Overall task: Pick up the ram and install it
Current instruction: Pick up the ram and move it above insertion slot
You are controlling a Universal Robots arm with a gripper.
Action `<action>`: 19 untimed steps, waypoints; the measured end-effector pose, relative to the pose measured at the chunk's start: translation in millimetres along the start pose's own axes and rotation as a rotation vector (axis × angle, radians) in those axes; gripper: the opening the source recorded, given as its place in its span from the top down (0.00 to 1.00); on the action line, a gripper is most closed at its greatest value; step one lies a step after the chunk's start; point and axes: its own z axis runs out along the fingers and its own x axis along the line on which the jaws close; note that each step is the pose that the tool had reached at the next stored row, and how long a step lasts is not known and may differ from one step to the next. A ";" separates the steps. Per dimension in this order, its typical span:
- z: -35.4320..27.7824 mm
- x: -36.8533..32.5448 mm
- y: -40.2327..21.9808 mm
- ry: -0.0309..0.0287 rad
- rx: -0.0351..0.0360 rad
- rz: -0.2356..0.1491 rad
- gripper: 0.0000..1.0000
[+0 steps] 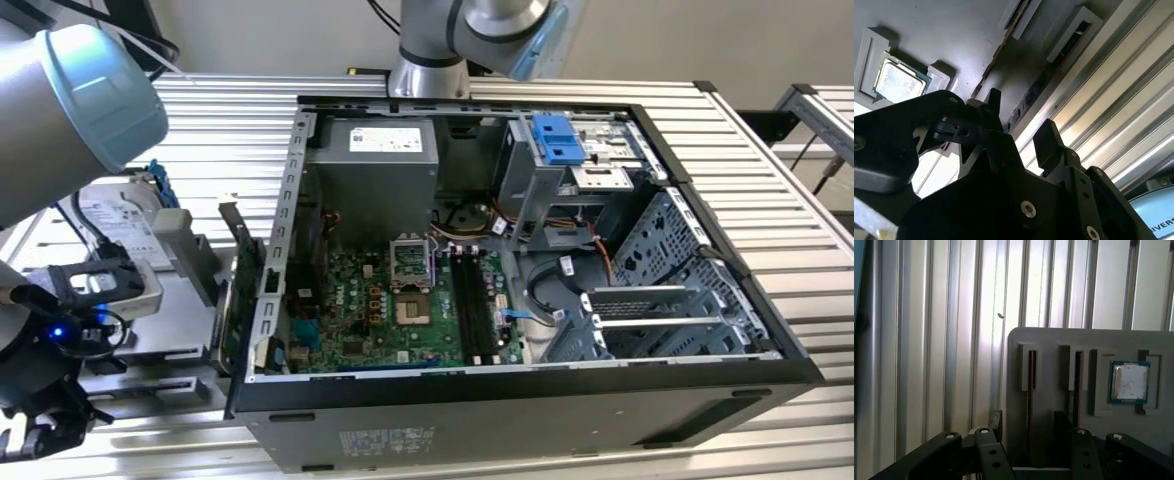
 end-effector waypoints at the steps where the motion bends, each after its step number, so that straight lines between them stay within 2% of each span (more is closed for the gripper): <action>1: 0.0 0.0 0.1 0.0000 0.0000 0.000 0.00; 4: 0.0 -0.1 0.3 0.0000 0.0000 0.000 0.00; 5: 0.0 -0.2 0.3 0.0001 0.0000 0.000 1.00; 19: 0.2 -1.3 2.2 0.0000 0.0000 0.000 1.00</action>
